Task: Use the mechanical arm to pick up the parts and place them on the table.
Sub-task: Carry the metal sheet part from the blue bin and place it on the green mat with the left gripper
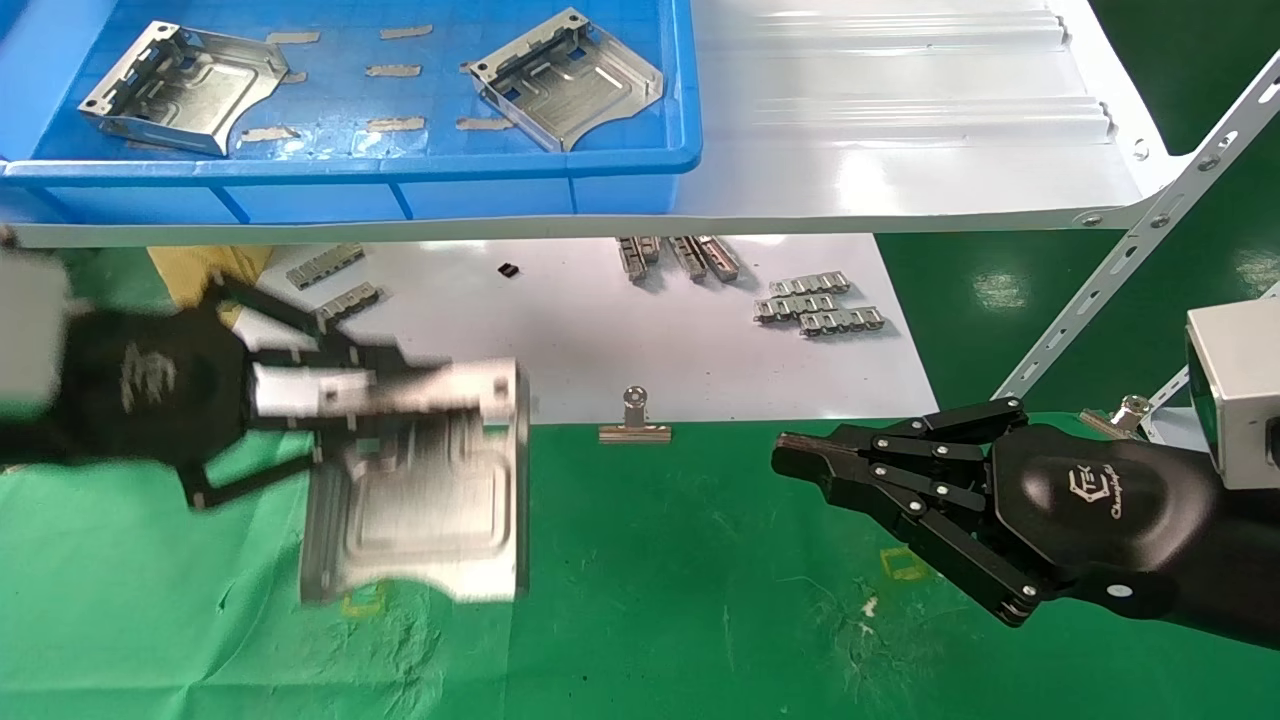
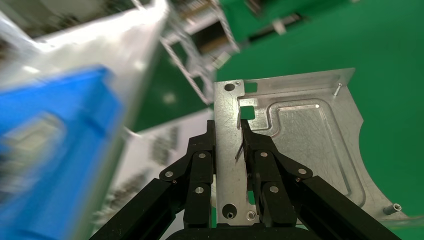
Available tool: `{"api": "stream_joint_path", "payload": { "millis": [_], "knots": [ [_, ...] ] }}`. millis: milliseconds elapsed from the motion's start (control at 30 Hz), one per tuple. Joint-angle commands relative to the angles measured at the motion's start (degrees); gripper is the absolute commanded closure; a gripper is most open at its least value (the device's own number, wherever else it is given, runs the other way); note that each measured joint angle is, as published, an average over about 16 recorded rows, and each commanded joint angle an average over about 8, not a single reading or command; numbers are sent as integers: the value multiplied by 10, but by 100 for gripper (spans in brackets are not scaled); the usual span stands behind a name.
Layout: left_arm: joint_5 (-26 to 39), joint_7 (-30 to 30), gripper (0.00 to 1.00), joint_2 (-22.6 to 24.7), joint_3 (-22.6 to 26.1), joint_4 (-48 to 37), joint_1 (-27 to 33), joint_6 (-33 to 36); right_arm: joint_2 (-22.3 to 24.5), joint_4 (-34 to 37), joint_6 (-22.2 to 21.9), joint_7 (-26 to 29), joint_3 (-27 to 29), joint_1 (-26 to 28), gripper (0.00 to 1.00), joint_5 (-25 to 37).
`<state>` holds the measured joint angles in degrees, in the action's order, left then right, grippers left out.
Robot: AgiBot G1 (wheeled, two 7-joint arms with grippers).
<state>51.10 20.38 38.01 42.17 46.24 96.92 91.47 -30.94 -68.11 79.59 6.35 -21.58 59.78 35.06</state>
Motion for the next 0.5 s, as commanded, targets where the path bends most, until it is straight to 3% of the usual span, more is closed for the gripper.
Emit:
{"api": "stream_joint_path", "payload": {
  "millis": [33,267,500],
  "knots": [
    [-7,3,100,-12,23,20,-14,-1,0,0,0,0,0,0,100,0],
    [38,69,100,-11,92,-18,-12,-8,0,0,0,0,0,0,100,0],
    [77,108,100,4,128,-76,-19,-22,0,0,0,0,0,0,100,0]
  ]
}}
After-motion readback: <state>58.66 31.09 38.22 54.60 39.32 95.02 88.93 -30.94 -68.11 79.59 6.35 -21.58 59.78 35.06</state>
